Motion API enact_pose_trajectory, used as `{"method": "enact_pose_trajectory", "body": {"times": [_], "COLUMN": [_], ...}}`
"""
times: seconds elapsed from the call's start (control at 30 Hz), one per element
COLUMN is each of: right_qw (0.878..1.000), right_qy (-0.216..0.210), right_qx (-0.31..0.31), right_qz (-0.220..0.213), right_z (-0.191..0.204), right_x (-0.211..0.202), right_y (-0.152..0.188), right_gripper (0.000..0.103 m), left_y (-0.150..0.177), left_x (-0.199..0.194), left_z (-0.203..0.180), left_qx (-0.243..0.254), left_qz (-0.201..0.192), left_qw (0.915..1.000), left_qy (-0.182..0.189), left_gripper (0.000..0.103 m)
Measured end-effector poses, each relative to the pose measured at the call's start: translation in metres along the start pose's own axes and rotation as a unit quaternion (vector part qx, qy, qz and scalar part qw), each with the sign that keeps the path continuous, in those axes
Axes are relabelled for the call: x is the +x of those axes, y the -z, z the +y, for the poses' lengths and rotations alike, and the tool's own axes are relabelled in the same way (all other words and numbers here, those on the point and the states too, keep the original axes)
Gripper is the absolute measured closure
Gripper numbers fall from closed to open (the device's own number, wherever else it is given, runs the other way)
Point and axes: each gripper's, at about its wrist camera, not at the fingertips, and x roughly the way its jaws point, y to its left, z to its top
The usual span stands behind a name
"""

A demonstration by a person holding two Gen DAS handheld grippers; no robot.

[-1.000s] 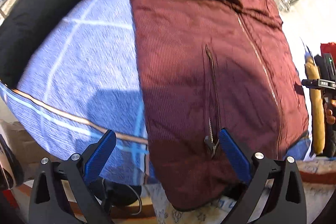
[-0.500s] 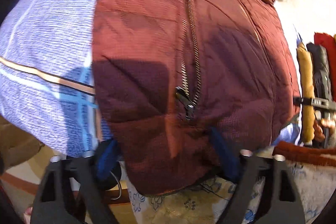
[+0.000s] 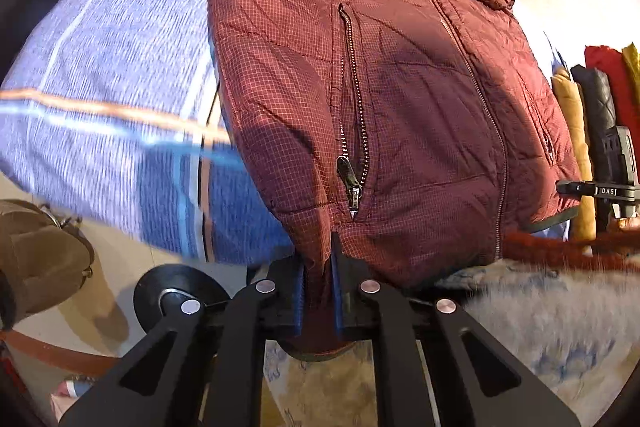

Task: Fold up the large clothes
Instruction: 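Grasp the jacket hem with the left tool while the right tool grasps the hem, then fold the hem up toward the collar with both tools and release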

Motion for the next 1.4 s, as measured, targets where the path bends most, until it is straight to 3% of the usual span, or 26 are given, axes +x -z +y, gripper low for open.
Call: {"method": "enact_pose_trajectory", "body": {"times": [0.1,0.17,0.2,0.23,0.27,0.33,0.37,0.4,0.53,0.63,0.77,0.87,0.97,1.13,1.27,1.4], "right_qw": [1.0,1.0,1.0,1.0,0.999,1.0,1.0,1.0,0.998,0.995,0.982,0.969,0.96,0.95,0.942,0.949], "right_qy": [-0.006,-0.006,-0.006,-0.009,-0.014,-0.014,-0.013,-0.016,-0.034,-0.051,-0.075,-0.102,-0.101,-0.115,-0.109,-0.075], "right_qx": [0.006,0.016,0.02,0.025,0.025,0.009,-0.003,-0.01,-0.022,-0.046,-0.081,-0.068,-0.051,0.018,0.088,0.116], "right_qz": [0.021,0.019,0.018,0.016,0.015,0.015,0.012,0.004,-0.041,-0.078,-0.152,-0.216,-0.257,-0.29,-0.304,-0.284], "right_z": [0.0,-0.002,0.0,-0.003,-0.001,0.006,0.011,0.014,0.027,0.044,0.073,0.079,0.083,0.048,0.026,0.017], "right_x": [0.008,0.009,0.011,0.009,0.008,0.007,0.003,-0.002,-0.024,-0.044,-0.084,-0.125,-0.16,-0.203,-0.212,-0.192], "right_y": [0.008,0.008,-0.001,-0.003,-0.01,-0.014,-0.018,-0.022,-0.043,-0.07,-0.126,-0.175,-0.219,-0.28,-0.326,-0.365], "right_gripper": [0.093,0.093,0.093,0.093,0.093,0.093,0.093,0.093,0.093,0.093,0.093,0.093,0.093,0.093,0.093,0.093], "left_y": [0.018,0.02,0.017,0.016,0.011,0.0,-0.004,-0.009,-0.02,-0.046,-0.107,-0.161,-0.214,-0.289,-0.349,-0.389], "left_x": [-0.003,-0.004,0.0,0.001,0.005,0.018,0.021,0.023,0.0,-0.04,-0.096,-0.111,-0.126,-0.145,-0.132,-0.101], "left_z": [0.009,0.016,0.021,0.024,0.024,0.019,0.016,0.012,-0.004,-0.026,-0.05,-0.063,-0.056,-0.026,-0.006,0.016], "left_qx": [-0.031,-0.063,-0.085,-0.093,-0.099,-0.091,-0.085,-0.076,-0.045,-0.017,0.028,0.044,0.046,0.03,0.013,-0.003], "left_qz": [0.001,-0.011,-0.016,-0.019,-0.019,-0.004,0.001,0.004,-0.007,-0.059,-0.144,-0.179,-0.205,-0.221,-0.2,-0.161], "left_qw": [0.9994,0.9975,0.9951,0.994,0.9936,0.9949,0.9956,0.9966,0.9984,0.9972,0.9889,0.9829,0.9776,0.9746,0.9792,0.9867], "left_qy": [0.015,0.03,0.048,0.053,0.051,0.042,0.037,0.031,0.033,0.041,0.026,0.005,-0.015,-0.017,-0.028,-0.026], "left_gripper": [0.091,0.068,0.042,0.027,0.026,0.031,0.039,0.057,0.095,0.096,0.096,0.097,0.097,0.097,0.096,0.095]}}
